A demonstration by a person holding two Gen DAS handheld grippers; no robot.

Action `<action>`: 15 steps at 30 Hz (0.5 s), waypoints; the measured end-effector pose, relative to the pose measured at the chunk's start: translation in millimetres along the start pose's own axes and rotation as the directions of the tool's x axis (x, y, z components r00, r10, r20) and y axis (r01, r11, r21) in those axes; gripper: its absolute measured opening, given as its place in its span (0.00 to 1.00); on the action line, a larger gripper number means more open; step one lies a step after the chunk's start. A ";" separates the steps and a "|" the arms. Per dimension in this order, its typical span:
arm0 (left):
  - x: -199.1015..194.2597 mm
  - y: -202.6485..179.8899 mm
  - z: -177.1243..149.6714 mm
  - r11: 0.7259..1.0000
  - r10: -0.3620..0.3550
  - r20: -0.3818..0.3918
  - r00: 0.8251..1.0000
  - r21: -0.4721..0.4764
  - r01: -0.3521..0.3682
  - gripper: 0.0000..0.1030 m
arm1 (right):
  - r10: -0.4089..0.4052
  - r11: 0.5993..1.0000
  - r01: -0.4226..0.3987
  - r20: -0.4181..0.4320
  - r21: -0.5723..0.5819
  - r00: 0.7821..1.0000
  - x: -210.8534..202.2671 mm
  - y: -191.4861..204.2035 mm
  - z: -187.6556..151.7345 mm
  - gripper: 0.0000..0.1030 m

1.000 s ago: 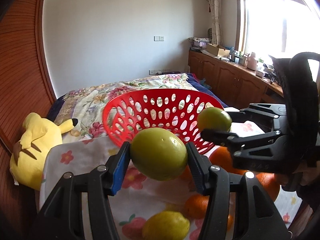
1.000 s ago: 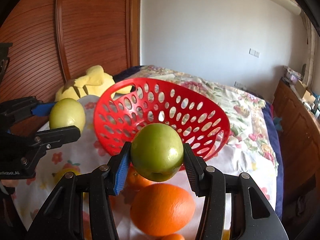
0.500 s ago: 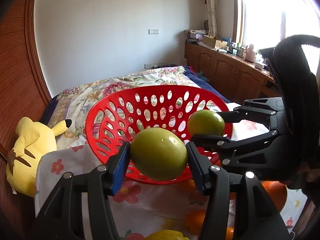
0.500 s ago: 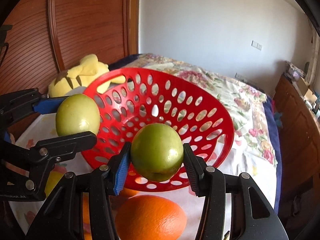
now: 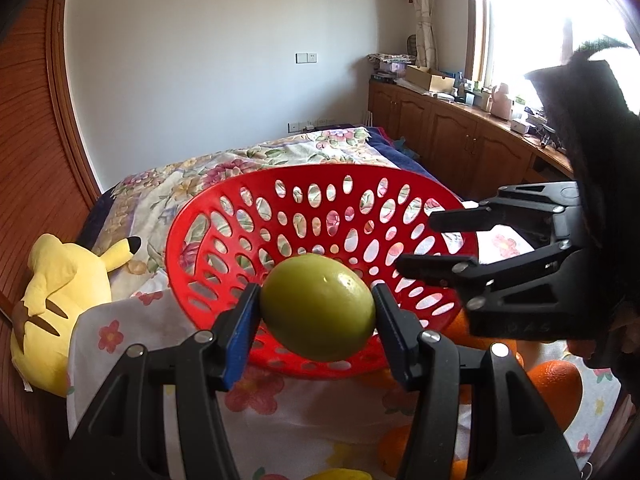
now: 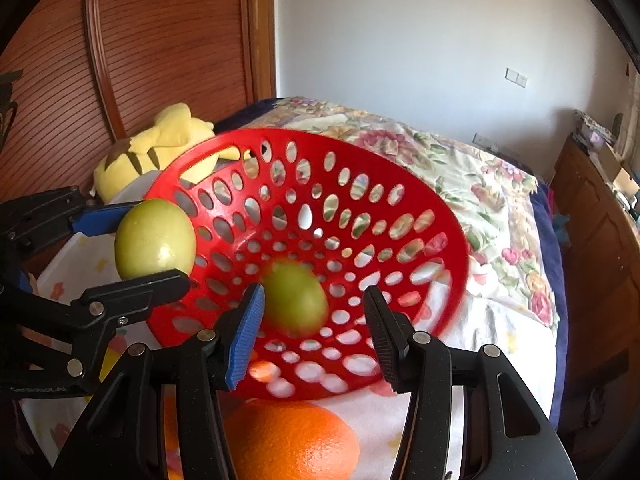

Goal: Organize fruits
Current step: 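Carry the lemon and apple over the red basket and open both tools to drop them, then close the left tool on a second yellow lemon while the right tool grasps a large orange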

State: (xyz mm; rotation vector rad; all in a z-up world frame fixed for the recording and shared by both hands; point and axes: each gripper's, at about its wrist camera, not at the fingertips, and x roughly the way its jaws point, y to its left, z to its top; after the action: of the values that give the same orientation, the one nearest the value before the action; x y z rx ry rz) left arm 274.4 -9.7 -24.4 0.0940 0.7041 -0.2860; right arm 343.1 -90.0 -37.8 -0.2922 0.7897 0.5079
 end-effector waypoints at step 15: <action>-17.1 3.0 -12.4 1.000 0.000 0.019 1.000 0.001 0.000 0.58 | -0.001 0.995 -0.011 0.119 0.102 0.993 -58.6 -17.9 -24.3 0.51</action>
State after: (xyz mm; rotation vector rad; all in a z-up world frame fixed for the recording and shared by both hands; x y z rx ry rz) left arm 255.2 -0.7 -22.7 0.0917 0.6855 -0.2871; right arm 303.3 -134.6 -9.9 -0.1628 0.6986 0.4833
